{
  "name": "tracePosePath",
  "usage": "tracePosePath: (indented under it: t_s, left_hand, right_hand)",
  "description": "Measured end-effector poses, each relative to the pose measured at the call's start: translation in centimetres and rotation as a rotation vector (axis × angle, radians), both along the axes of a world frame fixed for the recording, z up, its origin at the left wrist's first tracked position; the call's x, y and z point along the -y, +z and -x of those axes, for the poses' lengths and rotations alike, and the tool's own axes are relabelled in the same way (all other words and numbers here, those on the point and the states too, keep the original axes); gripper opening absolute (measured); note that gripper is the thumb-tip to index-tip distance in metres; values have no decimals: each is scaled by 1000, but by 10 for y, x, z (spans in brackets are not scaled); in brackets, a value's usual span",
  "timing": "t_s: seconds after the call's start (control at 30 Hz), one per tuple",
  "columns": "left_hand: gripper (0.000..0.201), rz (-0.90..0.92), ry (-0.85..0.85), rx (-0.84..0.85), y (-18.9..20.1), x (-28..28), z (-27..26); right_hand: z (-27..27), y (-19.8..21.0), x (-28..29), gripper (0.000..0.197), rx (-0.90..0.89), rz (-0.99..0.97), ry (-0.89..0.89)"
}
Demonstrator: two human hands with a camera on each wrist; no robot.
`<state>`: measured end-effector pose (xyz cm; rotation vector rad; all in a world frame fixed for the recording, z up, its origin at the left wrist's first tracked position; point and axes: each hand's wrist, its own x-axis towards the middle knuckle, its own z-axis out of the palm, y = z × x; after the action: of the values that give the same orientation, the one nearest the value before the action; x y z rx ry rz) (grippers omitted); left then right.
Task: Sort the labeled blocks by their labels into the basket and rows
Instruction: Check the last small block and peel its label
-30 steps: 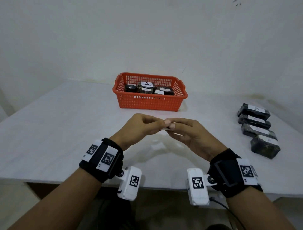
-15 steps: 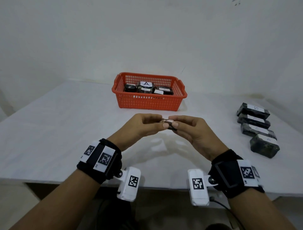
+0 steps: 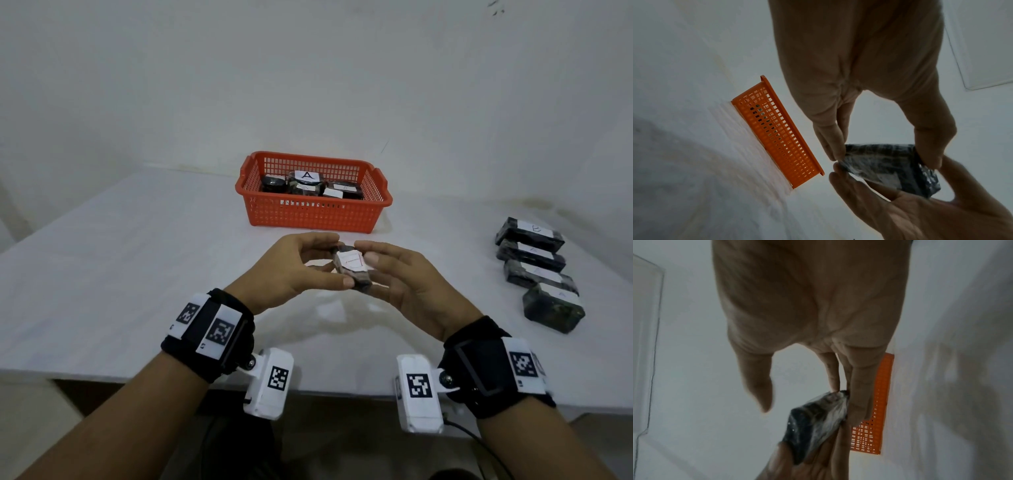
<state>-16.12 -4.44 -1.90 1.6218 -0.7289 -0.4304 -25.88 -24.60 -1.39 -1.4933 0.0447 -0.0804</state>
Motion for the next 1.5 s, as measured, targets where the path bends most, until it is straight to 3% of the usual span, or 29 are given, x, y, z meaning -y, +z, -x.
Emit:
tracePosePath:
  t_s: [0.17,0.3,0.47,0.63,0.93,1.0,1.13,1.37,1.5]
  left_hand:
    - [87,32,-81,-10,-3,5,7]
    - [41,99,-10,0,-2,11,10]
    - [27,123,180,153,-10,13,4]
    - [26,171,180,208,-8,13,4]
    - [25,203,132,281,-4,14,6]
    - [24,150,117,239,-6,14,7]
    - [51,-16,39,77,-8,17,8]
    - [40,21,69,-37,-6,21,8]
    - [46,41,-23,-84,-6,17,7]
  right_hand:
    - [-10,-2,-3,29,-14,7,-202]
    - [-10,-4,-2,34,70,79,-227]
    - [-8,-4,-5,30,91,126,-251]
    - [-4,3,-6,39,-91,112,-175]
    - [-1,7,-7,35,-82,110,-105]
    - [-2,4,-7,33,-37,108,-127]
    - [-2,3,-6,29,24,105,-120]
    - [-3,0,-6,43,6,87,-67]
    - [-2,2,-6,32,26,82,-105]
